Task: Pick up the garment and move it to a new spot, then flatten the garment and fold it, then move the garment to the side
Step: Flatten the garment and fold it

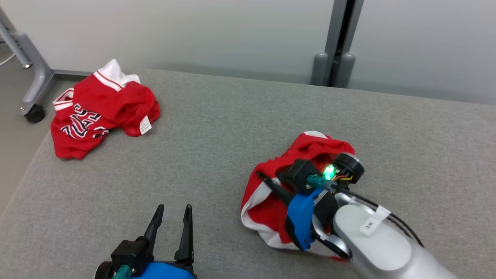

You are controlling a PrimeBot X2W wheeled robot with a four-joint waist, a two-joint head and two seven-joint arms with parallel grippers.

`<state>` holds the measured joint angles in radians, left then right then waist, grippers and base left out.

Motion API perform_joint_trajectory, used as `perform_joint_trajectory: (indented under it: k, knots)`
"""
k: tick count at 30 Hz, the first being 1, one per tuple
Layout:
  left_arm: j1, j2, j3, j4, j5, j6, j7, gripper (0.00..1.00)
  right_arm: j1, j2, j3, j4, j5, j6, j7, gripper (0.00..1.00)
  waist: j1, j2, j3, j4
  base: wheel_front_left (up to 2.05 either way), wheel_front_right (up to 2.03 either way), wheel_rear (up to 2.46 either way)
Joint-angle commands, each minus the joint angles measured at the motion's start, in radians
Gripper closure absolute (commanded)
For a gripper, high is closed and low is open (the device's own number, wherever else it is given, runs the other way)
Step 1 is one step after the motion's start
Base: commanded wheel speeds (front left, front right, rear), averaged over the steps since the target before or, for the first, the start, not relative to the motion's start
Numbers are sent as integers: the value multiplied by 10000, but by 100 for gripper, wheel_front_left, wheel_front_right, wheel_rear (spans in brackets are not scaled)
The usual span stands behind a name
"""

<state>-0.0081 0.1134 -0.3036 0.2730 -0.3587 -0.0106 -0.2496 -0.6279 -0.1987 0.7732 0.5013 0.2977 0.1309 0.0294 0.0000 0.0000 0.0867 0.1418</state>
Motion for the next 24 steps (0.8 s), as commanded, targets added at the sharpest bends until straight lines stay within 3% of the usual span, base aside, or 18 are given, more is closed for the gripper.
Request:
perform_joint_trajectory:
  k: [1,2,3,7,13,24]
  knots:
    - [-182,-22,10,-12,-26,0,-51,0,-258,136,392,435,186,-3,-148,87,0,0,131,189,0,0,0]
    - [-195,-20,9,-8,-32,10,-60,0,-296,243,599,769,285,-3,-224,53,0,0,151,230,0,0,0]
    - [-205,-19,15,6,-43,17,-67,0,-335,355,849,1091,331,-3,-335,0,0,0,169,262,0,0,0]
    - [-235,-25,35,70,-73,23,-81,0,-539,756,1324,2303,526,-3,-942,0,0,0,215,303,0,0,0]
    - [-238,4,132,58,-96,99,-106,0,-804,966,1103,3185,933,-1,-2127,0,0,0,152,-13,0,0,0]
    - [-89,39,80,12,-52,127,-142,0,821,310,-591,2442,703,-1,-2886,0,0,0,-310,-871,0,0,0]
